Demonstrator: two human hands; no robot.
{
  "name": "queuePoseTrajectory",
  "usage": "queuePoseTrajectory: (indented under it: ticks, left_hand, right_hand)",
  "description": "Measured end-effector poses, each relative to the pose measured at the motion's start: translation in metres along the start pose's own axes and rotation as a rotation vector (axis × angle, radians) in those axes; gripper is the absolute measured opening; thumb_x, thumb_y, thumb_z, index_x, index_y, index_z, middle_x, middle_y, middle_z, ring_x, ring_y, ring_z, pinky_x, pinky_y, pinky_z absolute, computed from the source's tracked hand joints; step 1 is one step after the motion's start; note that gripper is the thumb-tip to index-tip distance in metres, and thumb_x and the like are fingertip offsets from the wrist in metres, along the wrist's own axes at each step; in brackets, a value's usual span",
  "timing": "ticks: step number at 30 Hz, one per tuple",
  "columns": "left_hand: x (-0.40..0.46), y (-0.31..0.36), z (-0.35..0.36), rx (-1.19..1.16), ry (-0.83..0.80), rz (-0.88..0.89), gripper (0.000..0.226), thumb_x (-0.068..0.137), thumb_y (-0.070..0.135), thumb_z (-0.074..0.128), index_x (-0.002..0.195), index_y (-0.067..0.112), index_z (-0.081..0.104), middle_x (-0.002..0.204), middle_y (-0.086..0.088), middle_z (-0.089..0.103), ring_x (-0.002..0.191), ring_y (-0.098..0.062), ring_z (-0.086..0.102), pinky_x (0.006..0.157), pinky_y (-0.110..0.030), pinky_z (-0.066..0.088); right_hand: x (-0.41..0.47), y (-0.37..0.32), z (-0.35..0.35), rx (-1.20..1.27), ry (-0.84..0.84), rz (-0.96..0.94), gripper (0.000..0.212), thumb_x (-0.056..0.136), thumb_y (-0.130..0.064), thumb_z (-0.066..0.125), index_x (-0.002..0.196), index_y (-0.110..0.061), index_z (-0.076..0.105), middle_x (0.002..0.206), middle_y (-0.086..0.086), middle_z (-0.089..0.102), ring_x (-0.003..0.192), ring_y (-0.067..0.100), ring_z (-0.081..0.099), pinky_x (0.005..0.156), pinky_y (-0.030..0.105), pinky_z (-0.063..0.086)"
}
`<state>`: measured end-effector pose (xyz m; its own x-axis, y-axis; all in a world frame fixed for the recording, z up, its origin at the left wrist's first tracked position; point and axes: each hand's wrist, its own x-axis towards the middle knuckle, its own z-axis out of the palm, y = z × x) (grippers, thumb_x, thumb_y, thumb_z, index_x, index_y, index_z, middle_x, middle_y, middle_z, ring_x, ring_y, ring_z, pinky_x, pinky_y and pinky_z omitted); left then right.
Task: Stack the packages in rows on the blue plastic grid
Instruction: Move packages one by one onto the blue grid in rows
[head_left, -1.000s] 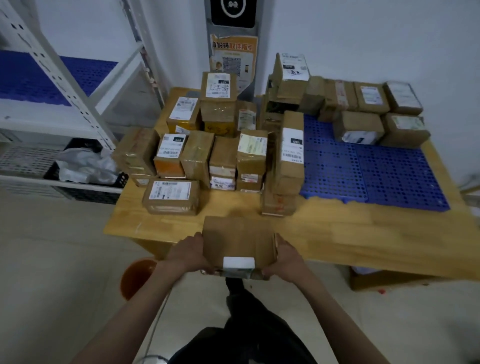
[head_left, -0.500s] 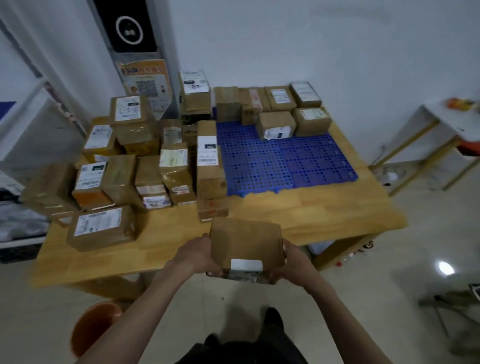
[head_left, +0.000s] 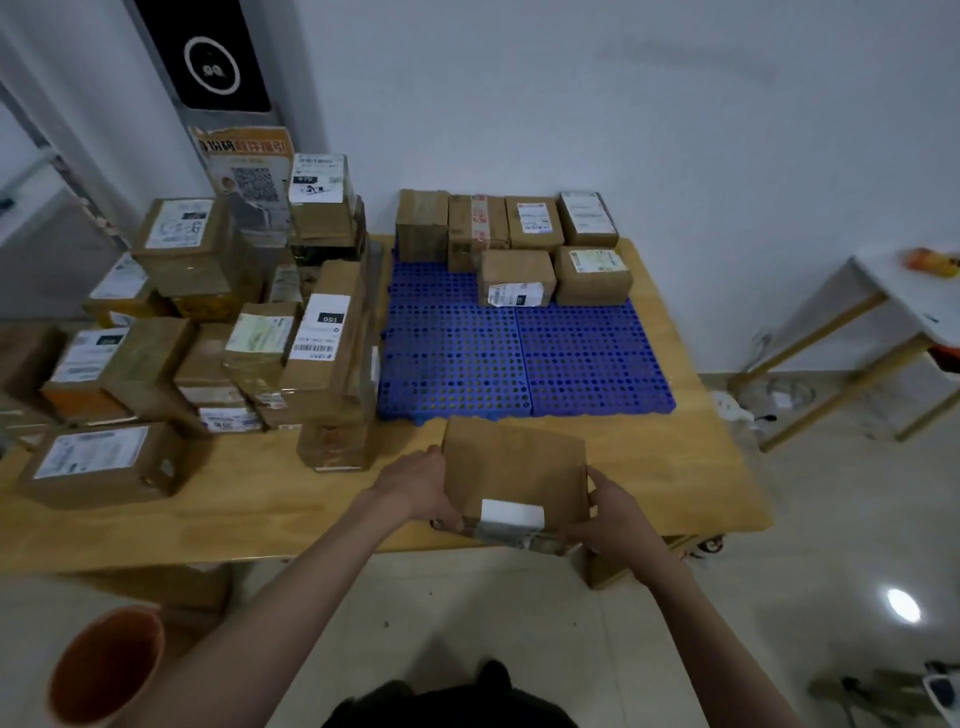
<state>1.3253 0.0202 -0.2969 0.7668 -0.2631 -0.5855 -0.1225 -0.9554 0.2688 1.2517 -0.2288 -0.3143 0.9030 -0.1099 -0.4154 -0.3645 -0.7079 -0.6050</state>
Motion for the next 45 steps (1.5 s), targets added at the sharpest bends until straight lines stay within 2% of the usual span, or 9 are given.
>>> queuePoseTrajectory:
  ticks: [3,6,14,19,24,33,36,39,45]
  left_hand:
    - [0.010,0.009,-0.011,-0.030,0.022,-0.043,0.068,0.060,0.048,0.085,0.104,0.016,0.045,0.087,0.004,0.047,0.074,-0.011,0.049,0.051,-0.028,0.035]
    - [0.019,0.014,-0.028,-0.040,0.041,-0.092,0.069,0.062,0.050,0.085,0.106,0.014,0.046,0.083,0.006,0.044,0.070,-0.011,0.047,0.050,-0.027,0.035]
    - [0.069,0.015,-0.093,-0.027,0.111,-0.212,0.080,0.073,0.040,0.081,0.134,0.007,0.040,0.127,-0.007,0.050,0.111,-0.024,0.054,0.080,-0.034,0.049]
    - [0.120,0.004,-0.141,-0.031,0.094,-0.270,0.065,0.078,0.037,0.079,0.126,0.008,0.047,0.117,-0.006,0.051,0.104,-0.024,0.054,0.079,-0.034,0.049]
    - [0.184,-0.017,-0.183,-0.092,0.083,-0.342,0.029,0.078,0.029,0.077,0.086,0.011,0.056,0.083,-0.003,0.055,0.070,-0.018,0.057,0.055,-0.031,0.046]
    - [0.283,-0.032,-0.238,-0.049,0.185,-0.460,0.034,0.073,0.015,0.076,0.064,0.012,0.043,0.069,-0.004,0.049,0.056,-0.018,0.048,0.042,-0.027,0.035]
    - [0.309,-0.037,-0.253,-0.030,0.207,-0.503,0.034,0.074,0.017,0.077,0.079,0.006,0.045,0.076,-0.005,0.047,0.068,-0.020,0.051,0.049,-0.029,0.037]
    - [0.336,-0.048,-0.265,0.025,0.204,-0.527,0.050,0.077,0.018,0.075,0.118,0.001,0.052,0.109,-0.013,0.057,0.101,-0.028,0.059,0.060,-0.032,0.040]
    - [0.385,-0.062,-0.265,-0.058,0.172,-0.564,0.085,0.082,0.016,0.070,0.147,-0.006,0.019,0.142,-0.022,0.040,0.124,-0.035,0.048,0.084,-0.039,0.047]
  right_hand:
    - [0.024,0.000,-0.017,-0.009,-0.058,-0.047,0.092,0.062,-0.012,0.086,0.142,-0.015,0.041,0.100,-0.007,0.055,0.088,0.016,0.055,0.054,0.014,0.039]
    - [0.052,-0.008,-0.031,0.008,-0.094,-0.070,0.092,0.063,-0.009,0.086,0.143,-0.017,0.040,0.112,0.004,0.058,0.098,0.023,0.060,0.062,0.026,0.050]
    - [0.145,-0.055,-0.056,0.000,-0.140,-0.117,0.092,0.070,-0.014,0.087,0.146,-0.013,0.034,0.137,0.009,0.052,0.121,0.029,0.054,0.096,0.044,0.050]
    - [0.219,-0.090,-0.067,0.005,-0.173,-0.123,0.086,0.074,-0.013,0.085,0.144,-0.012,0.035,0.135,0.008,0.053,0.113,0.024,0.057,0.093,0.036,0.052]
    - [0.295,-0.125,-0.075,-0.036,-0.219,-0.149,0.079,0.078,-0.012,0.081,0.142,-0.009,0.035,0.139,0.011,0.048,0.121,0.031,0.052,0.098,0.042,0.049]
    - [0.403,-0.166,-0.074,0.128,-0.286,-0.181,0.076,0.077,-0.002,0.080,0.142,-0.004,0.040,0.141,0.013,0.050,0.126,0.031,0.050,0.101,0.037,0.047]
    - [0.433,-0.177,-0.070,0.141,-0.267,-0.221,0.071,0.079,-0.012,0.081,0.141,-0.007,0.045,0.136,0.012,0.055,0.124,0.029,0.053,0.104,0.043,0.046]
    - [0.462,-0.186,-0.065,0.131,-0.251,-0.229,0.072,0.081,-0.019,0.079,0.142,-0.009,0.043,0.134,0.012,0.057,0.123,0.029,0.054,0.104,0.043,0.046]
    - [0.506,-0.189,-0.054,0.113,-0.207,-0.162,0.074,0.079,-0.019,0.079,0.141,-0.011,0.039,0.132,0.012,0.055,0.110,0.026,0.059,0.087,0.035,0.055]
